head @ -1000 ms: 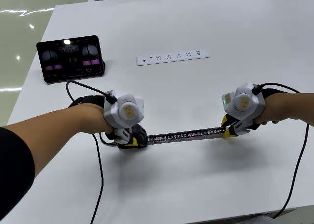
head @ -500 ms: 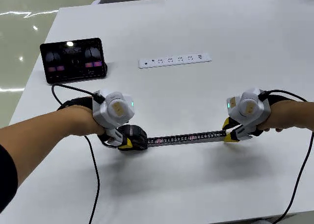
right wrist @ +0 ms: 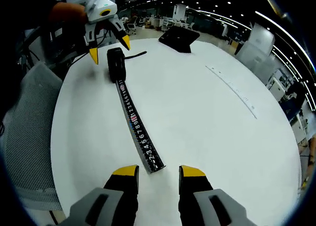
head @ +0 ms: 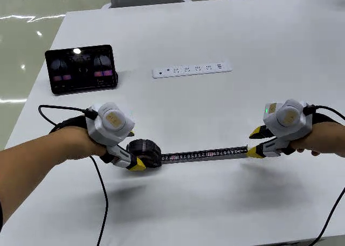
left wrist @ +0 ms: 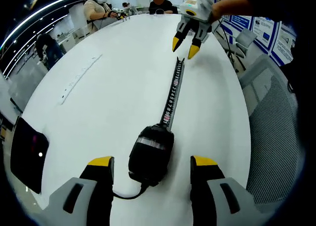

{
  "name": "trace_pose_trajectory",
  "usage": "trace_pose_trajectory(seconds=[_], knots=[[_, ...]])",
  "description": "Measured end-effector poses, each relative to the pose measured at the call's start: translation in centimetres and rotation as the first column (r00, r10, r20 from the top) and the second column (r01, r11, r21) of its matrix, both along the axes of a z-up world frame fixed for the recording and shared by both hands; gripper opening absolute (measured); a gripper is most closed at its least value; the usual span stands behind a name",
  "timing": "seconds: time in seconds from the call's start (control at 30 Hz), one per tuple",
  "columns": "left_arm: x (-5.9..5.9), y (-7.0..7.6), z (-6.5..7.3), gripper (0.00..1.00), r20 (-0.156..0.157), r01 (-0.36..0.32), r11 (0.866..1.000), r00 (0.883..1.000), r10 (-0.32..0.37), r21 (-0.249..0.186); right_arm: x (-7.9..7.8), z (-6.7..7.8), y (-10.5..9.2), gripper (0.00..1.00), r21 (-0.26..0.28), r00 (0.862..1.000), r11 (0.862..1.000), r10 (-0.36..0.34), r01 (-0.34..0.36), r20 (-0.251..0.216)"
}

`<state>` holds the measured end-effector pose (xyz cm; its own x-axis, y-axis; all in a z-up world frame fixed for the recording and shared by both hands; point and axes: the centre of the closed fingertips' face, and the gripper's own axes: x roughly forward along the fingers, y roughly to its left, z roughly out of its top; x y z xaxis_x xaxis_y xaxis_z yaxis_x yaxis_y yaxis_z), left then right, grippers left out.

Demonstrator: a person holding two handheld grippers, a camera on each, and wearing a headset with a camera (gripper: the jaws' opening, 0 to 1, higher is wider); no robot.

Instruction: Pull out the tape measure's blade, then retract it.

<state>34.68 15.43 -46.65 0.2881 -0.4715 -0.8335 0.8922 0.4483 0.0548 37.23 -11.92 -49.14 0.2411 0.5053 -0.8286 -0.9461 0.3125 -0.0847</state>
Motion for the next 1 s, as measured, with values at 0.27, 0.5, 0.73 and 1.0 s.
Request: trace_pose_trajectory(seconds=[0.27,0.5,0.73,1.0], knots=[[-0.8,1.0,0.3,0.69,-0.01,-0.086,0.994,0.996,0.085,-0.06,-1.6,0.3,-0.5,0.33,0.034,0.998,0.998,-0.058,0.058,-0.012],[-0.8,1.8,1.3,0.7,0.007,-0.21,0.966,0.977,0.214,-0.153,-1.9,1.2,-0.9,0.36,0.09,0.991,0.987,-0.132,0.132,-0.004],[-1.8,3.2,1.7,0.72,-0.005,-0.321,0.916,0.944,0.33,-0.241,-2.9,1.8,-1.6,0.38,0.136,0.982,0.973,-0.189,0.187,-0.001],[-3.3,5.5,1.8,0.8,-0.013,-0.413,0.868,0.905,0.426,-0.278,-4.4,1.7,-2.3,0.45,0.157,0.972,0.96,-0.234,0.232,-0.003]])
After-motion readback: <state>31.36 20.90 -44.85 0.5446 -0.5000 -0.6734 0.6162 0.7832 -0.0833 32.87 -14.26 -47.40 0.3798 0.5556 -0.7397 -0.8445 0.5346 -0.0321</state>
